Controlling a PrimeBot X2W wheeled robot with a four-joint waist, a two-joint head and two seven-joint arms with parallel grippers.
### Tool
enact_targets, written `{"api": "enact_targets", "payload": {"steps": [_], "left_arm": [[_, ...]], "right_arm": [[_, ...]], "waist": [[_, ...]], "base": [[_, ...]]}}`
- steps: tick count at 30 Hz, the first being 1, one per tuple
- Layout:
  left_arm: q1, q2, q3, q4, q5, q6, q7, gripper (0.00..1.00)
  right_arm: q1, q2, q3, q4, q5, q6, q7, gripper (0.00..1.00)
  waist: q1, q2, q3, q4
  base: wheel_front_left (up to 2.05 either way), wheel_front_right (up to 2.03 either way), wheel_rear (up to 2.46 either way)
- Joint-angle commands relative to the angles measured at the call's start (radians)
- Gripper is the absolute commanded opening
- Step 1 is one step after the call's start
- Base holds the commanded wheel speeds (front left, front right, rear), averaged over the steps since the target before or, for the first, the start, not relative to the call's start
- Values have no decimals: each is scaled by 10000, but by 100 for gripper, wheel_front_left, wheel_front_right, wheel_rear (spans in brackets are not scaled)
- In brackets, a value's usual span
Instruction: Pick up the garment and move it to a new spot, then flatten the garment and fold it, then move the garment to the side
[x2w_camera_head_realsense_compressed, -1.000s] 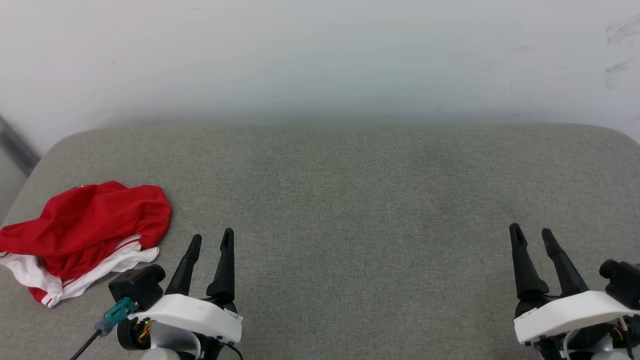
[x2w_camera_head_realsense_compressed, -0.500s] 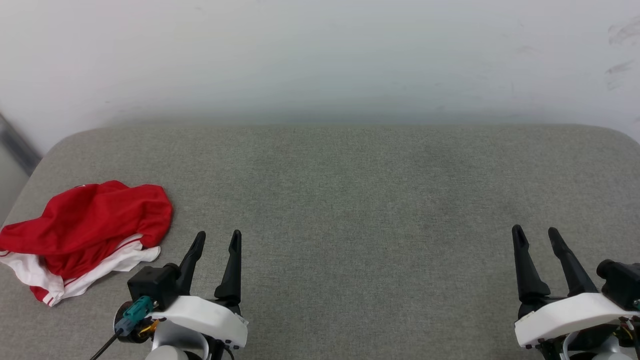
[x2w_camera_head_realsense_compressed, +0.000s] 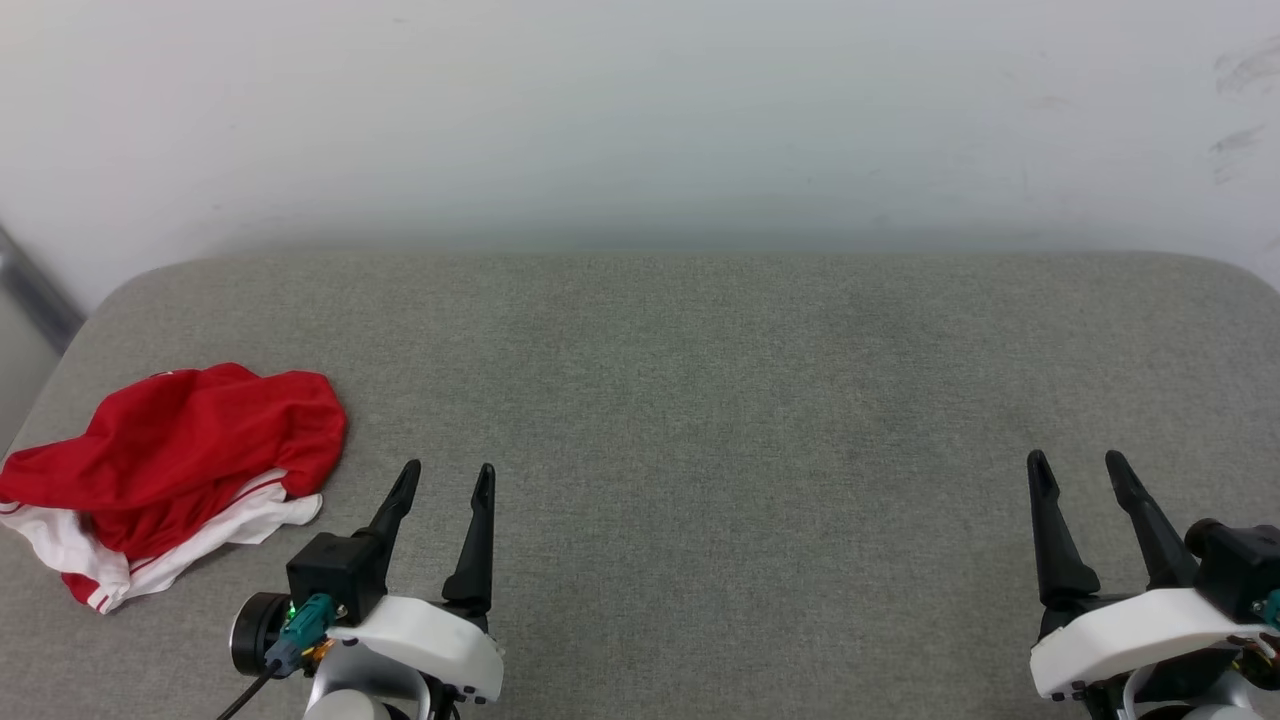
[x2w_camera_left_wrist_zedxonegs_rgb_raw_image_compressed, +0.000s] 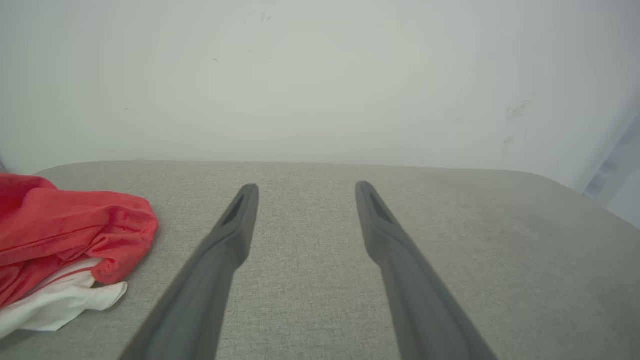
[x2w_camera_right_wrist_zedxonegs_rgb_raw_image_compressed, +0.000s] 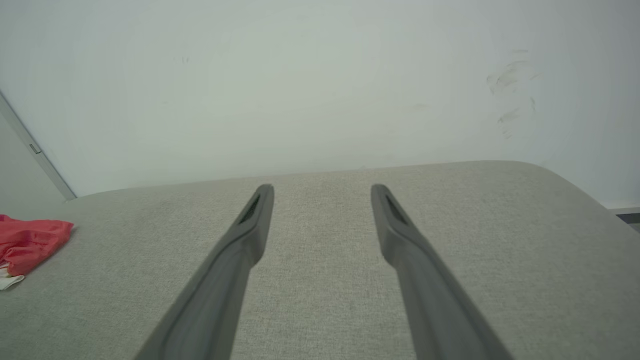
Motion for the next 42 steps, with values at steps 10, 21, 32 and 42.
{"api": "enact_targets", "payload": {"steps": [10,21,32,42], "left_arm": [[-224,25,-149,143,792,47,-246,100],[-230,-25,-157,238,1370,78,-462,100],[-222,-62,-81,282,1450,74,-509,100],[-350,-117,6,262,1309,110,-509,100]], "right_arm": [[103,9,24,-113,-682,0,-178,100],[116,10,22,-63,-1133,-1,-333,100],[38,11,66,94,-1237,-1,-428,100],[-63,11,142,179,-1237,-1,-523,100]], "waist": [[0,0,-14,32],[0,0,-17,28],[0,0,-2,113],[0,0,97,1003]], "base": [[0,0,0],[0,0,0],[0,0,0],[0,0,0]]}}
